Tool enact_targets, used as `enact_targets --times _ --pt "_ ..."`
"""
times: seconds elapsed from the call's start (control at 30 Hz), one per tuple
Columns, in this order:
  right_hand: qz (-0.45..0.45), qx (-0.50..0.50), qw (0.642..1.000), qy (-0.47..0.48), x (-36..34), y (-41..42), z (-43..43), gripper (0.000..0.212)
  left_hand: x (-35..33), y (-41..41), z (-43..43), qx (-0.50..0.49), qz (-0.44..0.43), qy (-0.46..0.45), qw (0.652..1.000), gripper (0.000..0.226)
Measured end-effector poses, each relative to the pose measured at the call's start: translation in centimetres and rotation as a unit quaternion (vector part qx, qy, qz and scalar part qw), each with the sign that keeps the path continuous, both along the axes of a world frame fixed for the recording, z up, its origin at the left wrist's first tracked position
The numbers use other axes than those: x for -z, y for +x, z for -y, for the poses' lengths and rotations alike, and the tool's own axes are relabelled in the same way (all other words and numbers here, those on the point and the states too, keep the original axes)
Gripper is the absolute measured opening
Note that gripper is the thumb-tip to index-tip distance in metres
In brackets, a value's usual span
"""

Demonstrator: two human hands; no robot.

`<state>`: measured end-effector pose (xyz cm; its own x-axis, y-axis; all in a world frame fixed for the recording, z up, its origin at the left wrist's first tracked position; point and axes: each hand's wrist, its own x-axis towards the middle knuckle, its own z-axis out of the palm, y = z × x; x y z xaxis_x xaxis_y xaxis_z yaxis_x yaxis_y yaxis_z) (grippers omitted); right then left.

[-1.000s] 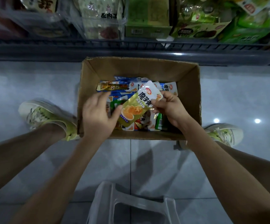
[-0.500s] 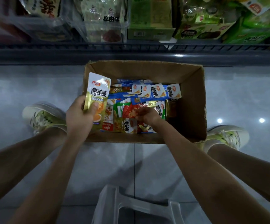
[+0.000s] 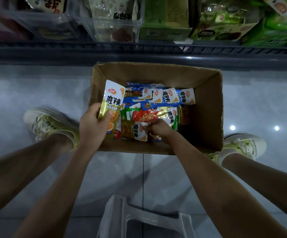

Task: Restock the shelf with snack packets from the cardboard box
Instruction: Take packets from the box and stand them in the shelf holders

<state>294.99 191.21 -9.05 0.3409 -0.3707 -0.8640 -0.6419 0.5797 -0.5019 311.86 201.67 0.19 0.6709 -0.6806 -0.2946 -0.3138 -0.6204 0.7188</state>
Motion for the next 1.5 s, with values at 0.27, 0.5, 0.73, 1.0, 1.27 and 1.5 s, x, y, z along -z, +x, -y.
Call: enact_targets --times 0.27,0.5,0.73,1.0,1.27,1.5 --pt "0.151 0.148 0.975 0.064 -5.6 -4.5 1.9 0.017 -0.2 -0.5 0.1 0.018 0.001 -0.019 1.0 0.025" --pt "0.201 0.169 0.964 0.04 -7.9 -5.8 1.6 0.025 -1.1 -1.2 1.3 0.029 -0.056 -0.004 0.998 0.027" --pt "0.196 0.209 0.957 -0.049 -7.9 -2.6 0.9 0.003 -1.7 -2.1 1.5 0.113 -0.181 0.002 0.977 0.013" --pt "0.15 0.244 0.957 -0.045 -6.1 -2.2 1.3 0.013 -0.7 -1.3 1.5 0.096 -0.142 0.022 0.985 0.019" --pt "0.036 0.359 0.932 0.016 -1.0 -2.3 2.6 0.042 0.2 -0.8 1.8 -0.037 -0.099 -0.016 0.994 0.022" --pt "0.04 0.425 0.902 0.057 1.5 -0.8 3.3 0.059 0.7 -0.7 2.3 -0.031 -0.082 -0.015 0.996 0.015"
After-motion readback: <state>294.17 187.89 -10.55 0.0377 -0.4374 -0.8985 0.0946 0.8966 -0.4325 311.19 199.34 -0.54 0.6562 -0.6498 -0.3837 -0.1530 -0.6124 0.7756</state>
